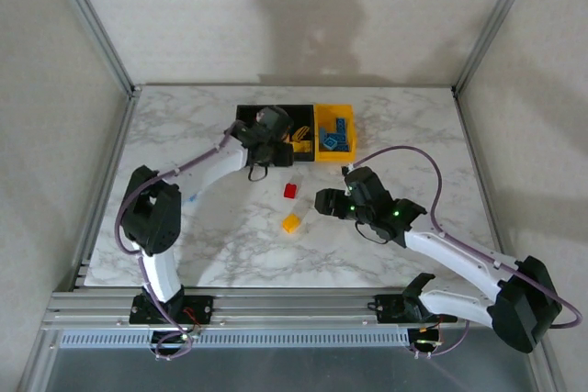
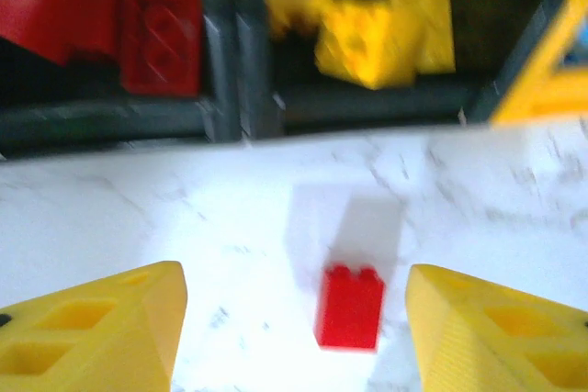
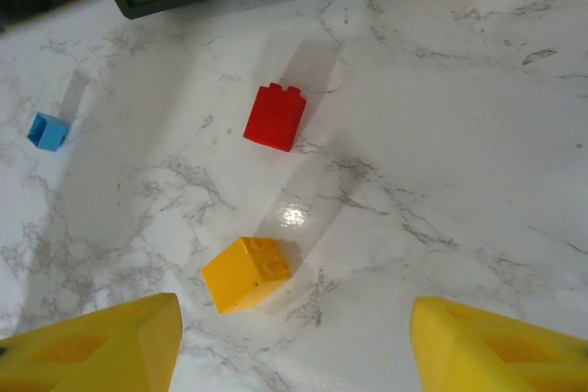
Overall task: Sort the legos into containers by color
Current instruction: Place the lego in the container.
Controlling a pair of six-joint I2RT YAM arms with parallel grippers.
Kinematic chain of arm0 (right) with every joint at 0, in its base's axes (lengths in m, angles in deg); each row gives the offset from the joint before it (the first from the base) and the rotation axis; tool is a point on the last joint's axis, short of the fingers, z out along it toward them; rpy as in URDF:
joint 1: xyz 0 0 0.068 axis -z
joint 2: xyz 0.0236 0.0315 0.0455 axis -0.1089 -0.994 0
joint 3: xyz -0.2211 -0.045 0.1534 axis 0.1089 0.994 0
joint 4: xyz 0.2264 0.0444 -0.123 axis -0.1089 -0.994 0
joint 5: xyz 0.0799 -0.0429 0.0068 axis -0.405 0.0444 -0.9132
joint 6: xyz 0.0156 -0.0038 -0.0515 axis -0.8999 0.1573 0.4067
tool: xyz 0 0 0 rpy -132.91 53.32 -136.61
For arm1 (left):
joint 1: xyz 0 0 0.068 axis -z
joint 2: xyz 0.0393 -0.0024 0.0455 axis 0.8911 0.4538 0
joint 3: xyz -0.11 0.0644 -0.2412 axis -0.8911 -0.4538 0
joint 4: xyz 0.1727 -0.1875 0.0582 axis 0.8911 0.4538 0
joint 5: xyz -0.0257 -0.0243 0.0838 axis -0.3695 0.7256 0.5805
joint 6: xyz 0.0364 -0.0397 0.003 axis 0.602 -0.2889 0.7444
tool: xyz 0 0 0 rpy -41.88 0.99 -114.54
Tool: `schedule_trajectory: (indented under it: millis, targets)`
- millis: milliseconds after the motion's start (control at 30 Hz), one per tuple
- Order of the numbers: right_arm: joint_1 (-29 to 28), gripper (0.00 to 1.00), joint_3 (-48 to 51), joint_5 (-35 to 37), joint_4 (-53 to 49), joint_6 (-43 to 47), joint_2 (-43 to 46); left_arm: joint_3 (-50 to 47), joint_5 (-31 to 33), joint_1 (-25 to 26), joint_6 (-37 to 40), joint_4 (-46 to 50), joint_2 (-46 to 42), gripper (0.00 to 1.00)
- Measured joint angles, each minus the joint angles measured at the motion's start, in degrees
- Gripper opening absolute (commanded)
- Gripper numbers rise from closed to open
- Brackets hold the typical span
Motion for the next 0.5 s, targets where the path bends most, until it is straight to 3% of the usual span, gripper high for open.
schedule_trajectory:
  millis: [233,500]
  targets:
    - [0.07,0.67,0.22,1.03,-1.81,-0.09,4.61,-4.13,-1.2,3.15,-0.63,-1.64,2.38,0.73]
    - [0.07,0.67,1.6,1.46,-2.89,-0.35,6.25,-3.72,-1.31,4.35,-0.87,-2.67,8.44,0.73]
